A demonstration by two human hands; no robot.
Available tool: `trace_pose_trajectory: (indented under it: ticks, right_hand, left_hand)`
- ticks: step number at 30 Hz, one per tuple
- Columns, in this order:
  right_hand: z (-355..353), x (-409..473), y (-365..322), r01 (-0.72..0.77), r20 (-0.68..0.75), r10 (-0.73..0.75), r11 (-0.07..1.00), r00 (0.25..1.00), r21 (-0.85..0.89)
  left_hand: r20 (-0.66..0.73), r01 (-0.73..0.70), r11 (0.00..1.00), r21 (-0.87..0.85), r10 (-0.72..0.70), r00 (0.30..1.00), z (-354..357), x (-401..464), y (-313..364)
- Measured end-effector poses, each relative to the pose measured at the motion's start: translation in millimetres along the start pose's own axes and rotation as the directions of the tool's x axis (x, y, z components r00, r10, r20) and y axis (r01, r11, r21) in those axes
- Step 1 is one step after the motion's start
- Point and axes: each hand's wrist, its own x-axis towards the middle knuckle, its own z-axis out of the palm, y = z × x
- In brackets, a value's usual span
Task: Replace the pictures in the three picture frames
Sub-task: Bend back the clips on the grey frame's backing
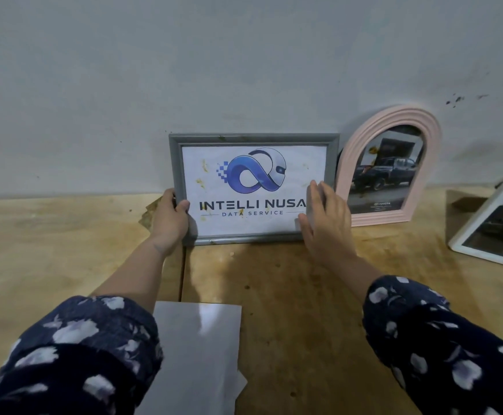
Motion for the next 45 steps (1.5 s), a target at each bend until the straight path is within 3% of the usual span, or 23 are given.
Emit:
trace_pose_trajectory:
  ticks: [8, 14, 23, 27, 30, 33, 39, 41, 45]
  right_hand:
    - [-26.3, -3.8, -14.8, -0.188, -0.045, 0.218, 0.916, 0.975, 0.355]
    - [-54.1, -18.0, -21.8, -0.308, 0.019, 0.403, 0.666, 0.915, 0.679]
    - [-105.5, -92.9, 16.9, -0.449, 0.132, 0.543, 0.509, 0.830, 0.734]
    - [-130.2, -120.3, 39.1, -0.454, 0.173, 0.607, 0.346, 0.776, 0.821]
    - [-142.8, -141.2, 63.9, -0.395, 0.200, 0.607, 0.206, 0.769, 0.895]
    - [-146.6, -163.2, 89.6, -0.407, 0.251, 0.606, 0.132, 0.755, 0.904]
    - [-141.7, -204.2, 133.3, -0.517, 0.400, 0.558, 0.062, 0.727, 0.853]
    - [-135.0, -215.7, 148.6, -0.529, 0.450, 0.516, 0.006, 0.729, 0.849]
    - [-124.0, -237.9, 163.8, -0.575, 0.514, 0.458, -0.007, 0.726, 0.818]
  left_hand:
    - [0.065, -0.001, 0.989, -0.149, 0.010, 0.998, -47.2, -32.6, -12.2]
    - [0.105, -0.005, 0.979, -0.204, 0.027, 0.994, -70.3, -72.3, -16.8]
    - [0.105, -0.155, 0.983, -0.101, 0.165, 0.981, -39.5, -147.4, 2.8]
    - [0.137, -0.054, 0.998, -0.011, 0.055, 0.989, -17.5, -177.4, 9.4]
    - [0.232, -0.081, 0.991, -0.105, 0.103, 0.967, -3.2, -204.1, 15.3]
    - [0.250, 0.047, 0.990, -0.136, -0.012, 0.968, 9.2, -225.5, 18.1]
    - [0.321, 0.294, 0.912, -0.286, -0.198, 0.926, 21.1, -267.2, 3.6]
    - [0.313, 0.306, 0.903, -0.302, -0.210, 0.926, 29.5, -277.9, -3.8]
    - [0.305, 0.316, 0.910, -0.268, -0.231, 0.924, 42.0, -296.0, -17.6]
